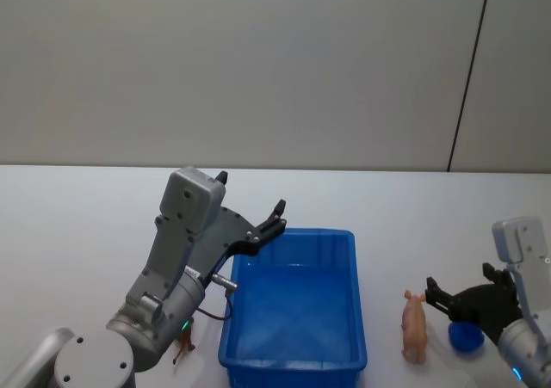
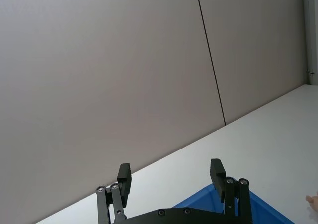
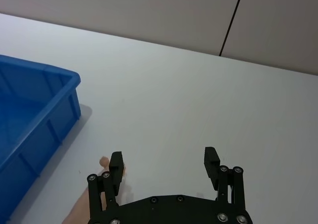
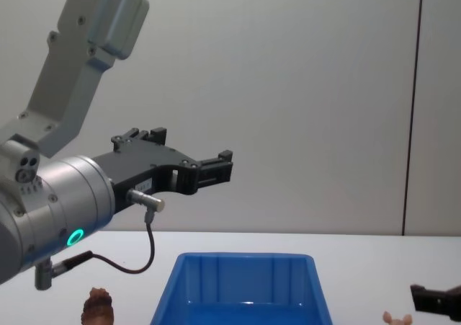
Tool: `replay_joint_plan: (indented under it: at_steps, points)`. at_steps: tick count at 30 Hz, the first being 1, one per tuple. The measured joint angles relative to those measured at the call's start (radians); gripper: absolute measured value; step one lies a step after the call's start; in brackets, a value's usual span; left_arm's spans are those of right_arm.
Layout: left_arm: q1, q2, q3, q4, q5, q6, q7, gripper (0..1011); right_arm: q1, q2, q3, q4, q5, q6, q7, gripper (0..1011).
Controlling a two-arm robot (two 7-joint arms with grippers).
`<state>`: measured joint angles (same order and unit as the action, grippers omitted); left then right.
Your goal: Pick up the two dolls from the table and place them into the box.
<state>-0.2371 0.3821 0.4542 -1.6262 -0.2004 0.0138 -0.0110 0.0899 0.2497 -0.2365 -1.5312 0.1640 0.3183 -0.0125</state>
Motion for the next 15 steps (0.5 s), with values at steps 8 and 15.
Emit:
replay_joint_plan:
  at_steps: [8,15]
  points:
    - [0.0,0.0,0.0,0.0,0.0,0.0,0.0,1001,-0.003,0.002,0.004,0.022,-0.007,0.008,0.003,1001]
    - [0.0,0.0,0.0,0.0,0.0,0.0,0.0,1001,-0.014,0.008,0.011,0.036,-0.008,0.013,-0.001,1001]
